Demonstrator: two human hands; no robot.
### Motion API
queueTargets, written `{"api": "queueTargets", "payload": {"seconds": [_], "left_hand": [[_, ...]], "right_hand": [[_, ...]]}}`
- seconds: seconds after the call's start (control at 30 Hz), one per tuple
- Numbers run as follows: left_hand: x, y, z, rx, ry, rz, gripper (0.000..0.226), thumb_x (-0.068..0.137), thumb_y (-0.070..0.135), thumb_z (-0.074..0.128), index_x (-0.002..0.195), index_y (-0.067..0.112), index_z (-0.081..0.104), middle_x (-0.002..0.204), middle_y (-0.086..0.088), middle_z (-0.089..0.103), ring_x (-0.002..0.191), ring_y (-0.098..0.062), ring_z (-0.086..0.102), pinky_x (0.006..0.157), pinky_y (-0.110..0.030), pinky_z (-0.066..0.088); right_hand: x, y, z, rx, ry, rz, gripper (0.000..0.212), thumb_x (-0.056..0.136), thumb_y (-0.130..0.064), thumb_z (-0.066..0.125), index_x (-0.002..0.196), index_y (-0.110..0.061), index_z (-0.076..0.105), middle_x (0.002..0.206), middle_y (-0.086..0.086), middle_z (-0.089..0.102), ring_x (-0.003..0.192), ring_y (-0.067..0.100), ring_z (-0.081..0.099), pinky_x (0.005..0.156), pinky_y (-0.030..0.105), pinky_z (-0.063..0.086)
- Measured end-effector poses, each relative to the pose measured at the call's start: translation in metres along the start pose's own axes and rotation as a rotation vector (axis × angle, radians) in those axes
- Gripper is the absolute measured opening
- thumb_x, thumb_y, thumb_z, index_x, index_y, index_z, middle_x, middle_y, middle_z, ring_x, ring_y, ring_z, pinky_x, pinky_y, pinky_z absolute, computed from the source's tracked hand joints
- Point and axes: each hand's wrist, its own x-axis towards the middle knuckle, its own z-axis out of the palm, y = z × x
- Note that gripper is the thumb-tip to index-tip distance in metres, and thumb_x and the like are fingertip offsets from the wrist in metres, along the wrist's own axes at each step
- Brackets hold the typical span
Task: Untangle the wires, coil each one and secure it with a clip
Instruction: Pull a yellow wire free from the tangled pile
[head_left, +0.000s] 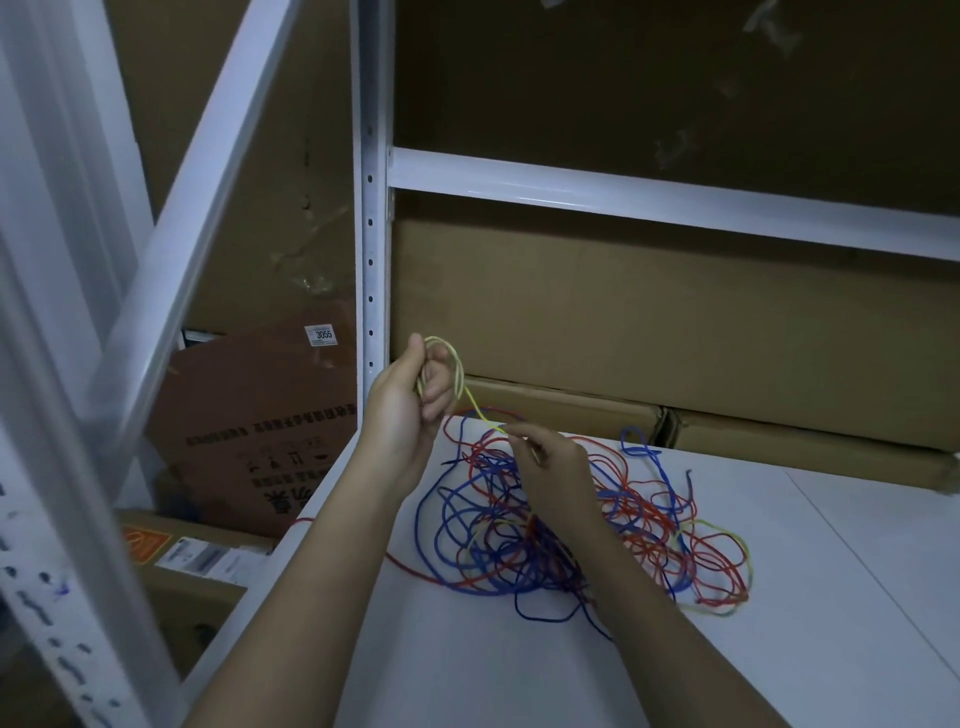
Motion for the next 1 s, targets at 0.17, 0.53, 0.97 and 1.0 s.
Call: {"api": "queueTargets", "payload": {"seconds": [0.17, 0.53, 0.97, 1.0], "left_hand": [[0.011, -0.006, -0.005, 0.343, 0.175, 0.129, 0.015, 0.095, 0.007, 0.037, 0.094, 0.015, 0.05, 0.063, 0.004, 0.051, 0.053, -0.012, 0.043, 0.07, -0.029, 0.035], [-0.01, -0.055, -0.049, 1.481, -0.286, 0.065, 0.031, 0.102, 0.038, 0.032, 0.086, 0.015, 0.044, 0.074, -0.006, 0.053, 0.07, -0.026, 0.054, 0.067, -0.041, 0.044], [-0.017, -0.049, -0.045, 0.746, -0.165, -0.174, 0.047, 0.101, 0.031, 0.043, 0.057, 0.014, 0.049, 0.045, 0.003, 0.036, 0.046, -0.012, 0.029, 0.051, -0.022, 0.027], [-0.016, -0.049, -0.043, 0.681, -0.126, -0.161, 0.048, 0.101, 0.029, 0.042, 0.056, 0.014, 0.047, 0.043, 0.002, 0.033, 0.044, -0.012, 0.027, 0.05, -0.021, 0.027]], "right_hand": [[-0.016, -0.008, 0.006, 0.014, -0.181, -0.115, 0.018, 0.094, -0.014, 0.057, 0.106, -0.009, 0.071, 0.083, -0.004, 0.067, 0.067, 0.003, 0.056, 0.063, 0.014, 0.043], [-0.018, -0.007, -0.016, 0.297, -0.337, 0.061, 0.013, 0.091, -0.004, 0.059, 0.079, -0.007, 0.063, 0.064, 0.009, 0.054, 0.056, 0.01, 0.046, 0.054, 0.016, 0.04], [-0.016, 0.022, -0.014, 0.289, -0.344, 0.232, 0.006, 0.088, -0.021, 0.068, 0.086, -0.019, 0.073, 0.079, -0.004, 0.073, 0.075, 0.009, 0.067, 0.07, 0.02, 0.05], [-0.018, 0.026, -0.016, 0.287, -0.34, 0.246, 0.005, 0.088, -0.019, 0.067, 0.09, -0.019, 0.073, 0.081, -0.004, 0.073, 0.077, 0.008, 0.067, 0.071, 0.017, 0.049]]}}
